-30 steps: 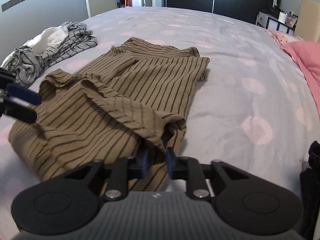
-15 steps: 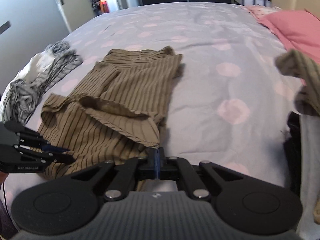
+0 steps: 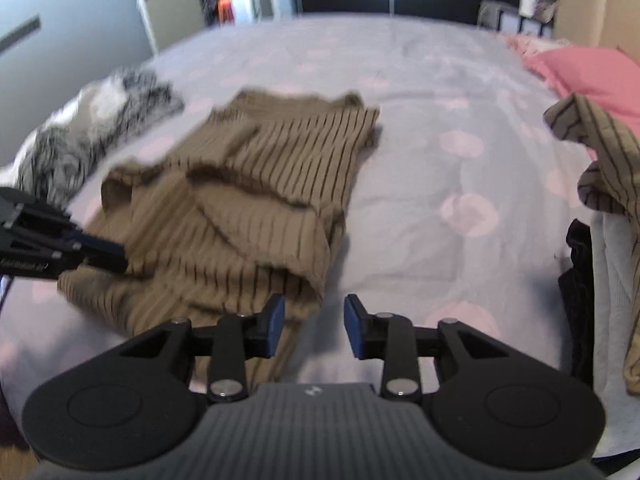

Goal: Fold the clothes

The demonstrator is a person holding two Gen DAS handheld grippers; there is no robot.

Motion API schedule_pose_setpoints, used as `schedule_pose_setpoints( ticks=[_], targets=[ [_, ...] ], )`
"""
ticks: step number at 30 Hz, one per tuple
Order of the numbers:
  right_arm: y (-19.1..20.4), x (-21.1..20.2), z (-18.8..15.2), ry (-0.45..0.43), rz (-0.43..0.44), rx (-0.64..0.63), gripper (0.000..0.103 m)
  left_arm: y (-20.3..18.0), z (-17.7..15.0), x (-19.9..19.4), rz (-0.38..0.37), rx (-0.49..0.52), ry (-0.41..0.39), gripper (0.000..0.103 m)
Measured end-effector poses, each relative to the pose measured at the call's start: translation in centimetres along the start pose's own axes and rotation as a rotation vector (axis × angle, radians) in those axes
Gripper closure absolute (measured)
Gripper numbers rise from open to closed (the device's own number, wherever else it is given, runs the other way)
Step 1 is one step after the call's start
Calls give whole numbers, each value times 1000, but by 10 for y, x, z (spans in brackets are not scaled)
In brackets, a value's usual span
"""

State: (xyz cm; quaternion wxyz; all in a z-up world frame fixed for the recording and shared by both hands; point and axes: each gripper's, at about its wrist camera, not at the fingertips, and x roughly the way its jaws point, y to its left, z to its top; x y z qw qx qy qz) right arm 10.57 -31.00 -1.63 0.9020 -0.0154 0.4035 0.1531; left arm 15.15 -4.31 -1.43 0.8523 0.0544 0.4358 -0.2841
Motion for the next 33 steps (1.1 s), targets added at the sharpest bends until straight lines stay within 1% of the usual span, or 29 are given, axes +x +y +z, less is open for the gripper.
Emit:
schedule_pose_setpoints(
  ticks=[1,2,3,4,5,6,7,9,12,14,15,16,17,18,19,21,22,23,24,26,29,31,33],
  targets=[
    [2,4,-1,-16,-14,-11,50,2,-1,-4,19,-5,-13,86],
    [5,9,-3,-25,-36,-27,46,7,-2,-10,59,-15,-28,76],
    [7,15,-5,-24,-57,-38,47,12,-4,-15,102,-29,-42,72],
    [7,21,-6,-17,-67,-32,48,19,-7,-19,141,-49,-53,65],
    [7,26,-7,-8,-61,-14,50,27,-11,-23,174,-75,-63,63],
    [7,29,-7,-2,-54,5,61,36,-14,-26,207,-100,-73,63],
    [7,33,-8,4,-48,24,66,44,-17,-29,236,-128,-78,63],
    [9,39,-10,25,-58,41,66,59,-24,-31,263,-196,-77,62],
    [8,43,-13,50,-46,105,63,75,-29,-30,250,-287,-94,57],
    [8,44,-14,50,-42,138,63,80,-30,-24,255,-310,-117,55],
    [9,44,-14,46,-46,139,65,82,-29,-20,253,-310,-121,55],
    [9,45,-14,41,-49,140,83,83,-27,-15,249,-311,-121,56],
    [9,44,-13,37,-55,144,91,84,-26,-10,243,-314,-121,65],
    [9,42,-12,32,-62,148,95,86,-23,-5,235,-319,-123,71],
    [9,41,-10,28,-68,153,97,88,-21,-1,228,-326,-127,82],
    [11,37,-7,18,-71,144,99,91,-16,3,223,-335,-133,89],
    [12,35,-5,12,-71,138,99,91,-15,3,223,-334,-131,100],
    [14,34,-3,11,-79,127,99,90,-15,3,223,-333,-128,103],
    [14,33,-2,9,-95,121,99,90,-14,2,223,-332,-126,103],
    [13,32,0,5,-131,113,100,92,-14,-8,201,-371,-111,103],
    [5,29,2,1,-130,138,101,98,-18,-29,182,-415,-78,103],
    [2,30,1,13,-114,151,101,103,-20,-31,180,-406,-46,103],
    [3,35,0,37,-109,136,101,104,-22,-24,192,-376,-15,103]
  ],
)
